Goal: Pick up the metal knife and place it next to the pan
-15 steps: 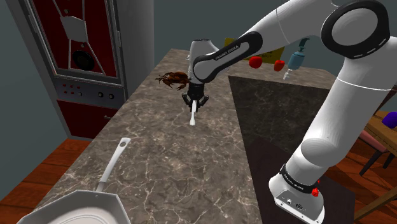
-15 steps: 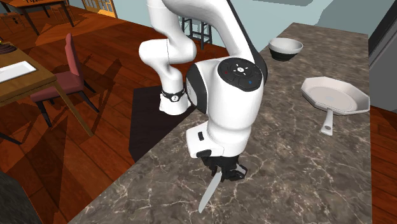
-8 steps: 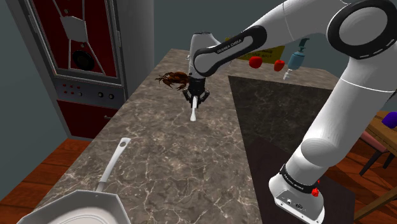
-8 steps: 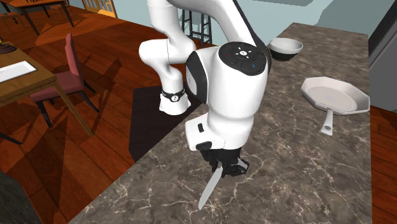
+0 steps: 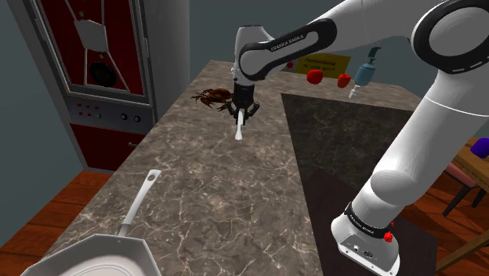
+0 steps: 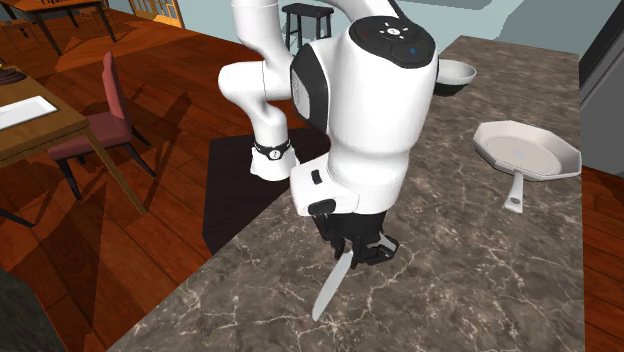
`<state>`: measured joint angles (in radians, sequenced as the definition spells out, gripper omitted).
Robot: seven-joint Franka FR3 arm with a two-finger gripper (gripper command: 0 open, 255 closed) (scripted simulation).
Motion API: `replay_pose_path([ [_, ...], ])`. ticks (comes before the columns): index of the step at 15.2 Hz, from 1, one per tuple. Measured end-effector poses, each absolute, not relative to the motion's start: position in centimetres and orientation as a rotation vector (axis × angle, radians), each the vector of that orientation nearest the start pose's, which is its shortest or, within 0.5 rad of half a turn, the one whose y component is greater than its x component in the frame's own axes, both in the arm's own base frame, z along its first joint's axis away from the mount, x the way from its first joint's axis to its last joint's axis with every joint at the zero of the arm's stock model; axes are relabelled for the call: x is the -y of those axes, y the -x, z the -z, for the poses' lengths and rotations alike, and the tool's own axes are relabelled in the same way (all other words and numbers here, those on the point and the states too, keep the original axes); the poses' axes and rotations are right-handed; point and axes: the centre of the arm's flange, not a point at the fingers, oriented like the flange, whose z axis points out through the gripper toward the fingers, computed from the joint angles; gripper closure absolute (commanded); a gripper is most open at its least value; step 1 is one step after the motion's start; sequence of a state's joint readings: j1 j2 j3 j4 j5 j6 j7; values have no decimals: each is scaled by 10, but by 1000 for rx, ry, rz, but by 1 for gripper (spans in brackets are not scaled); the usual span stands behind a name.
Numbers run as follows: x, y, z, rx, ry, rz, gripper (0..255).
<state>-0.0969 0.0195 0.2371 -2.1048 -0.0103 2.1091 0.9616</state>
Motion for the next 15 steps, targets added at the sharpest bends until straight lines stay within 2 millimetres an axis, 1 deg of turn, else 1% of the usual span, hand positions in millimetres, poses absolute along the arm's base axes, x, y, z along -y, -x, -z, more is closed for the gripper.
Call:
replay_pose_path([
  [7, -74, -539, -446, -1251, 2894, -16, 255],
  [12, -76, -539, -470, -1251, 2894, -16, 255],
  [13, -79, -534, -472, -1251, 2894, -17, 255],
  [15, -91, -516, -473, -1251, 2894, -17, 255],
])
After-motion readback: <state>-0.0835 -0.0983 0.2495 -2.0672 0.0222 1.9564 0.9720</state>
